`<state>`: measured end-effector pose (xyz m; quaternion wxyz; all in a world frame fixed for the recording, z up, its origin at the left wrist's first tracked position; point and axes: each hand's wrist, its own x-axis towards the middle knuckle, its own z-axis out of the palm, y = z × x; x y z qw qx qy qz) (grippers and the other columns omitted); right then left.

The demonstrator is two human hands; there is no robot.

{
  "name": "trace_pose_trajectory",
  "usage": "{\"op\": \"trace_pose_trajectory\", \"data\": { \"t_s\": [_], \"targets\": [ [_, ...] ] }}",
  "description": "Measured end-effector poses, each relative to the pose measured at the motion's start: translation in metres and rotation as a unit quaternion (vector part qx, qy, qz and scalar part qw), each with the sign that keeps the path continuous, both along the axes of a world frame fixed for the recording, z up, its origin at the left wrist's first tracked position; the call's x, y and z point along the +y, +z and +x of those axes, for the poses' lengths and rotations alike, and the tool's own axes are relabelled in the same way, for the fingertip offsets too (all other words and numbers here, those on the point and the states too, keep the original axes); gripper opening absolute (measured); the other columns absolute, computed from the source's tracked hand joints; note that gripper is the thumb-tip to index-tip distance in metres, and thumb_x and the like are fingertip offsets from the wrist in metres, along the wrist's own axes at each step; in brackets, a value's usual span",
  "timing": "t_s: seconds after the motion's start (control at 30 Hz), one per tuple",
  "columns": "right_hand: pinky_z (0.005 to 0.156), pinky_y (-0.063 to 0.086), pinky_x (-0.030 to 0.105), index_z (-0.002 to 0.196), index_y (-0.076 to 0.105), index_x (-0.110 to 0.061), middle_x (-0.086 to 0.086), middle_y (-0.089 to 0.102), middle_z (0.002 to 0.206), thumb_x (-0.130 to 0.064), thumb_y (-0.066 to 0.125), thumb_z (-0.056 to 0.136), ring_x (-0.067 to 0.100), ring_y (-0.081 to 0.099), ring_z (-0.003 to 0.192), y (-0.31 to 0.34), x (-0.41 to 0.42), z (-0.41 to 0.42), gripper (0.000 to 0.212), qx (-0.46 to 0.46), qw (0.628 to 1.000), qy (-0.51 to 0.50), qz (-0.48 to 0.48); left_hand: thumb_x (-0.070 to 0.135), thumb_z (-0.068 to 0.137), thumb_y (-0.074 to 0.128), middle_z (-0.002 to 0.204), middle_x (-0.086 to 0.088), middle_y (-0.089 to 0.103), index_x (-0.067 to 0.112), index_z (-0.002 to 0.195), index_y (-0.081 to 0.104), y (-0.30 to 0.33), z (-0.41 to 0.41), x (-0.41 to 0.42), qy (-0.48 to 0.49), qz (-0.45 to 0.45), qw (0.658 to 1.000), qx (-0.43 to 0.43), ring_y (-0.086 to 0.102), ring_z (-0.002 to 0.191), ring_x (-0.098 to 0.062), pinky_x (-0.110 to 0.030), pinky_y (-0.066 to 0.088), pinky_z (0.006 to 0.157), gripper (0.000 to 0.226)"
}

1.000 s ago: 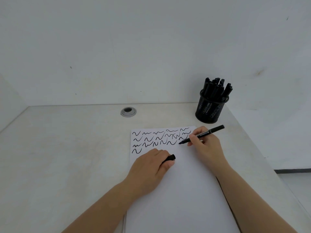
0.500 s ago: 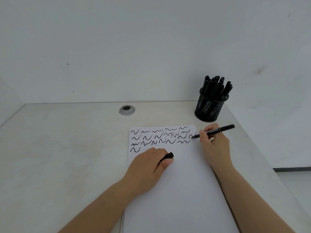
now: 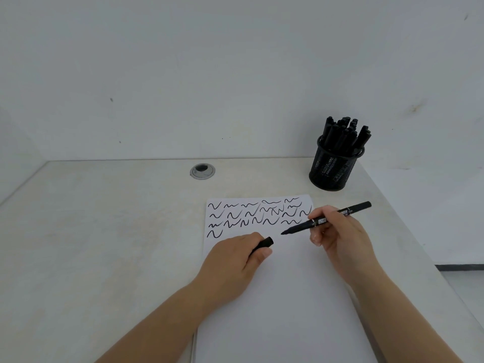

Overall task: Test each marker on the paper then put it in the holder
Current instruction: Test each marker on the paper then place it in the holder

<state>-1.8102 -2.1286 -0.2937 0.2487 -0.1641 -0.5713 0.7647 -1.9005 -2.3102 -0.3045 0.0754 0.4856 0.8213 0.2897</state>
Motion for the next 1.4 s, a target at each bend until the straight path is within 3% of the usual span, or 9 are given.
{"op": "trace_pose_trajectory", "data": {
  "t_s": [0.23, 0.37, 0.6, 0.8, 0.97, 1.27, 1.4],
  "targets": [
    [0.046, 0.039, 0.019, 0.067, 0.055, -0.013, 0.006, 0.057, 0.049, -0.007, 0.042, 0.094, 0.016, 0.047, 0.046, -0.001, -0.007, -0.001, 0.03, -0.044, 0.998, 0.006, 0.055, 0.042, 0.095, 0.033, 0.063, 0.01, 0.04, 0.023, 0.081, 0.039, -0.001, -0.001, 0.0, -0.004, -0.015, 1.0, 0.003, 0.037, 0.063, -0.011, -0.023, 0.025, 0.055, 0.024],
    [0.047, 0.041, 0.018, 0.069, 0.054, -0.011, 0.006, 0.059, 0.05, -0.015, 0.049, 0.09, 0.015, 0.049, 0.047, 0.001, -0.011, 0.001, 0.021, -0.048, 0.995, 0.024, 0.084, 0.043, 0.095, 0.033, 0.068, 0.009, 0.043, 0.021, 0.085, 0.045, -0.002, -0.001, 0.0, -0.008, -0.019, 1.0, 0.008, 0.04, 0.066, -0.011, -0.025, 0.025, 0.057, 0.027],
    [0.052, 0.045, 0.021, 0.074, 0.05, -0.011, 0.009, 0.067, 0.059, -0.006, 0.048, 0.092, 0.015, 0.055, 0.052, 0.003, -0.02, 0.001, 0.018, -0.094, 0.983, 0.085, 0.133, 0.043, 0.096, 0.033, 0.067, 0.01, 0.042, 0.026, 0.083, 0.041, -0.003, -0.002, 0.0, -0.017, -0.028, 0.999, 0.013, 0.041, 0.068, -0.011, -0.027, 0.03, 0.06, 0.023],
    [0.052, 0.045, 0.021, 0.077, 0.054, -0.006, 0.005, 0.065, 0.058, -0.003, 0.054, 0.088, 0.012, 0.055, 0.053, 0.004, -0.025, 0.003, 0.011, -0.08, 0.979, 0.099, 0.159, 0.049, 0.092, 0.027, 0.067, 0.009, 0.043, 0.026, 0.082, 0.041, -0.003, -0.003, 0.0, -0.022, -0.012, 1.0, 0.009, 0.043, 0.067, -0.013, -0.026, 0.03, 0.059, 0.029],
    [0.051, 0.045, 0.02, 0.077, 0.054, -0.003, 0.003, 0.063, 0.055, -0.001, 0.054, 0.087, 0.012, 0.055, 0.052, 0.003, -0.029, 0.003, 0.01, -0.052, 0.982, 0.097, 0.156, 0.046, 0.089, 0.027, 0.063, 0.009, 0.041, 0.018, 0.084, 0.049, -0.002, -0.003, -0.002, -0.026, 0.017, 1.0, 0.005, 0.039, 0.063, -0.012, -0.023, 0.027, 0.056, 0.036],
    [0.056, 0.047, 0.019, 0.074, 0.056, -0.009, 0.004, 0.06, 0.063, 0.008, 0.054, 0.085, 0.007, 0.058, 0.055, 0.004, -0.032, 0.005, 0.02, -0.043, 0.974, 0.127, 0.181, 0.042, 0.089, 0.026, 0.064, 0.009, 0.041, 0.025, 0.079, 0.041, -0.001, -0.005, -0.005, -0.057, 0.007, 0.998, -0.014, 0.041, 0.065, -0.014, -0.029, 0.029, 0.059, 0.025],
    [0.056, 0.047, 0.019, 0.075, 0.056, -0.009, 0.002, 0.06, 0.064, 0.006, 0.055, 0.085, 0.006, 0.058, 0.056, 0.004, -0.033, 0.006, 0.018, -0.045, 0.972, 0.129, 0.191, 0.043, 0.089, 0.027, 0.065, 0.009, 0.044, 0.022, 0.081, 0.05, -0.003, -0.005, -0.006, -0.054, 0.018, 0.998, -0.019, 0.043, 0.066, -0.012, -0.028, 0.032, 0.061, 0.032]
  ]
}}
